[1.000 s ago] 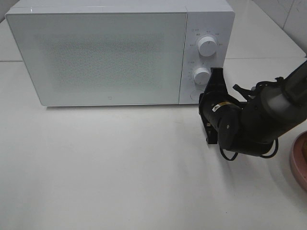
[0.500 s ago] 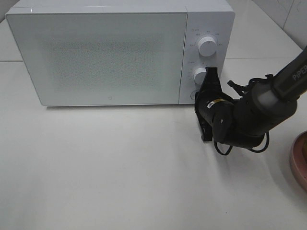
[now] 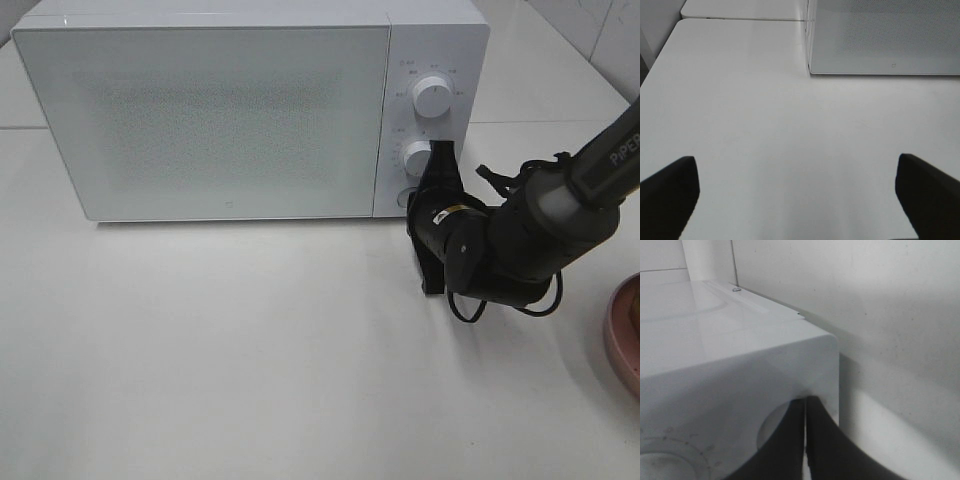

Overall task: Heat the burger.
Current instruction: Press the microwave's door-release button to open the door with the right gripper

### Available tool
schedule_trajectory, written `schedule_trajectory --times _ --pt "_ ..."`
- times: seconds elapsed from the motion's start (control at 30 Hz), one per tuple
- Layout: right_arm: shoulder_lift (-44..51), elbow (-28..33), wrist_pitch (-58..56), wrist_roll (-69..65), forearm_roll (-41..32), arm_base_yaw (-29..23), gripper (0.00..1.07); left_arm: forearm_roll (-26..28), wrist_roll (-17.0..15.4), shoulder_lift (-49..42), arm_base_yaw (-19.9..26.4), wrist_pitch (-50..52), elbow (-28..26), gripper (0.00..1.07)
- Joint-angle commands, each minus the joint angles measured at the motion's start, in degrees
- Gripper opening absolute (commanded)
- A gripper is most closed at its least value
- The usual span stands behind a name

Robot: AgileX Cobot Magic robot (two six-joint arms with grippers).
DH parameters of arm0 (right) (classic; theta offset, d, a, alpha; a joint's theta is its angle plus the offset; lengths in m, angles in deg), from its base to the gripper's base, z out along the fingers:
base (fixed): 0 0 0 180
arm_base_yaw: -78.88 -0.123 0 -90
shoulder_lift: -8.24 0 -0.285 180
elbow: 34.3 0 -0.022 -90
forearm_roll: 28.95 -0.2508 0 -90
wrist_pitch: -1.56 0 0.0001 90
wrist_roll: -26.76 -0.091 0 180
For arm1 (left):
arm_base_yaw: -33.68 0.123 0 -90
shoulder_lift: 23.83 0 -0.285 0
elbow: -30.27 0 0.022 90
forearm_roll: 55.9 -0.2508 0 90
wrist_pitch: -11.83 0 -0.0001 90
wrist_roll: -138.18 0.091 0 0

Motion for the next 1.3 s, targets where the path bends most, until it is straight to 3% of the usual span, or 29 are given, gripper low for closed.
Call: schedule_trajectory --times 0.03,0.67,1.3 --pt "0.4 -1.3 3.5 -1.1 0.6 0.6 0.00 0.0 0.0 -1.2 -0.4 0.8 0.2 1.00" --pt "1.5 -3.4 2.9 -0.5 0.1 0.5 0.00 0.0 0.0 -1.2 -0.4 0.8 0.2 1.00" --pt "1.1 -7.0 10.2 3.3 -3.3 0.5 0.00 0.0 0.0 -1.0 -0.4 0.8 0.2 1.00"
